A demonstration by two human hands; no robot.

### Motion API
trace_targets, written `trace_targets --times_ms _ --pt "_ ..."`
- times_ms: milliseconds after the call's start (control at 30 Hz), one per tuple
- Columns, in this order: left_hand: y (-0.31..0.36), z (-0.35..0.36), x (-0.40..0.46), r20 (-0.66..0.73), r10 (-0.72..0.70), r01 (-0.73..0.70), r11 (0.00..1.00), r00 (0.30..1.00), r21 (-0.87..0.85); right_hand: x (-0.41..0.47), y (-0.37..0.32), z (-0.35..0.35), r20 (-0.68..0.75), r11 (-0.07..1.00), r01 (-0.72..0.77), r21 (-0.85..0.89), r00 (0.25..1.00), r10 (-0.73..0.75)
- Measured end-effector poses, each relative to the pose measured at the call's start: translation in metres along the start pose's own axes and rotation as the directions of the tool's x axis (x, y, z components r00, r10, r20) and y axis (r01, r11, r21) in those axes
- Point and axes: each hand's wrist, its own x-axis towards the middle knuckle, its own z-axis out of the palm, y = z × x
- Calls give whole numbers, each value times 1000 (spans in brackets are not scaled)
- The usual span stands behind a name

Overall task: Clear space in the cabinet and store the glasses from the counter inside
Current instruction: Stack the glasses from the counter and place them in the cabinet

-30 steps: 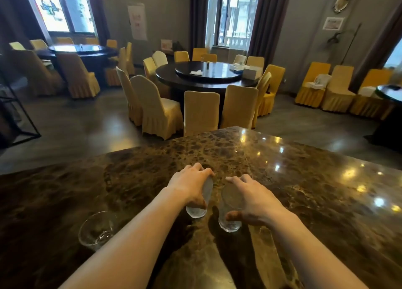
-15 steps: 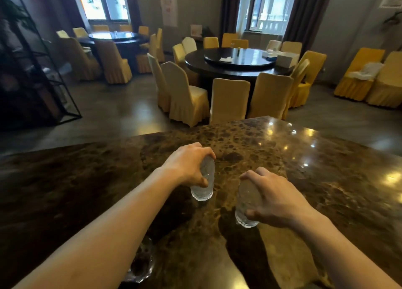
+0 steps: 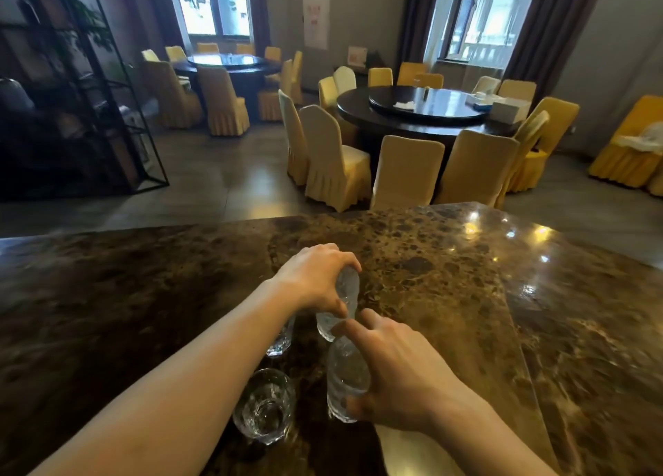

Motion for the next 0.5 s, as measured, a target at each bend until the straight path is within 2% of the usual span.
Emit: trace_targets --times_ms 500 --pt "10 11 0 18 -18 18 1000 1000 -8 -5 -2 14 25 1000 -4 12 1000 3"
